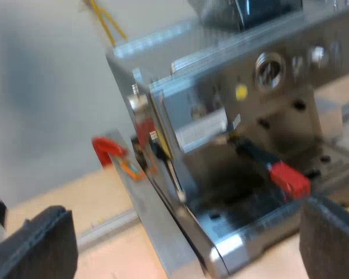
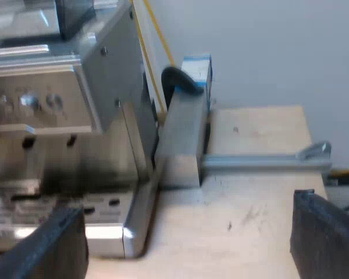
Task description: Put the handle in the coffee machine
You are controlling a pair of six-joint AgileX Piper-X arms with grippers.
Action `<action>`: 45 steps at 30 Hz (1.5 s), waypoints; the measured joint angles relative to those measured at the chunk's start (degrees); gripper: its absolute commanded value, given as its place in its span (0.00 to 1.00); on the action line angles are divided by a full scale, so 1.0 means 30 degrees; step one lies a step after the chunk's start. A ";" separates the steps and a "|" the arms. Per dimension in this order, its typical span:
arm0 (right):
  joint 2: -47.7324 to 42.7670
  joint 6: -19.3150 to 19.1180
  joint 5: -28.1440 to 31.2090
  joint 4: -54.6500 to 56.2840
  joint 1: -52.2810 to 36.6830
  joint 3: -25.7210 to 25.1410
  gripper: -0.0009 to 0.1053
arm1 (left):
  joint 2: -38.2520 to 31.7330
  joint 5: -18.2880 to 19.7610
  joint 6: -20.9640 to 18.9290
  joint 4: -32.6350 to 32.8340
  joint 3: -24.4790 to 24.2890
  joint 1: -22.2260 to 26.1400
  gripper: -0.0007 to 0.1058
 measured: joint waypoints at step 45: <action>0.0093 -0.0059 -0.0405 -0.4843 -0.0053 1.0380 0.69 | 0.0100 -0.0288 -0.2845 -0.4922 0.9925 0.0014 0.75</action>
